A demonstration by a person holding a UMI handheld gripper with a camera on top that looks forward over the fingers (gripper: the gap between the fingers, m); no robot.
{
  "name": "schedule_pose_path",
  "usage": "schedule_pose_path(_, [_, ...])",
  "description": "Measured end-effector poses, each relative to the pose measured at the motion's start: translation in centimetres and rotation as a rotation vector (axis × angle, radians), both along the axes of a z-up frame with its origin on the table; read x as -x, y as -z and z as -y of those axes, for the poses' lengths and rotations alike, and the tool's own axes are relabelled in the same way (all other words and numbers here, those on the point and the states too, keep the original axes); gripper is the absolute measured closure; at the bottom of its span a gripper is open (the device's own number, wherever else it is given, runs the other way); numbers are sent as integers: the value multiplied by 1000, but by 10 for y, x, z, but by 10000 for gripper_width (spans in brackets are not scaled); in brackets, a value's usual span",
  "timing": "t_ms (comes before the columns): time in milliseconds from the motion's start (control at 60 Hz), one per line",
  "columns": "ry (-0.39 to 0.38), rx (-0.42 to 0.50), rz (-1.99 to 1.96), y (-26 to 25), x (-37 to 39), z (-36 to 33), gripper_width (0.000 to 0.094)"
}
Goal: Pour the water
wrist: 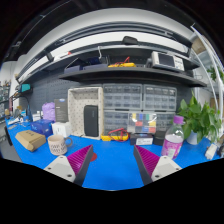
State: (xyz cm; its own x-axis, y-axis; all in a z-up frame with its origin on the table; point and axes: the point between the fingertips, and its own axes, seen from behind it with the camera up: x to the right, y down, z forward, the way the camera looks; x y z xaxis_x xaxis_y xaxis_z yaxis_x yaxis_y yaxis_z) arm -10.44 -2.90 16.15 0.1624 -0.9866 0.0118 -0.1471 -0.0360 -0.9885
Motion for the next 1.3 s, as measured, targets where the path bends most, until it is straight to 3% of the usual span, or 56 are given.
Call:
schedule_pose_path(450, [241, 14, 16, 36, 32, 160, 106])
schedule_pose_path(783, [205, 15, 51, 37, -53, 182, 108])
schedule_pose_path(900, [208, 32, 84, 33, -69, 183, 254])
schedule_pose_path(950, [218, 38, 80, 36, -74, 185, 426])
schedule_pose_path(1033, [228, 26, 85, 32, -74, 184, 467])
schedule_pose_path(1117, [238, 23, 75, 33, -73, 183, 577])
schedule_pose_path(1133, [240, 24, 74, 33, -74, 183, 546])
schedule_pose_path(1150, [240, 27, 73, 33, -74, 183, 616])
schedule_pose_path(1300, [239, 60, 73, 33, -76, 178, 617])
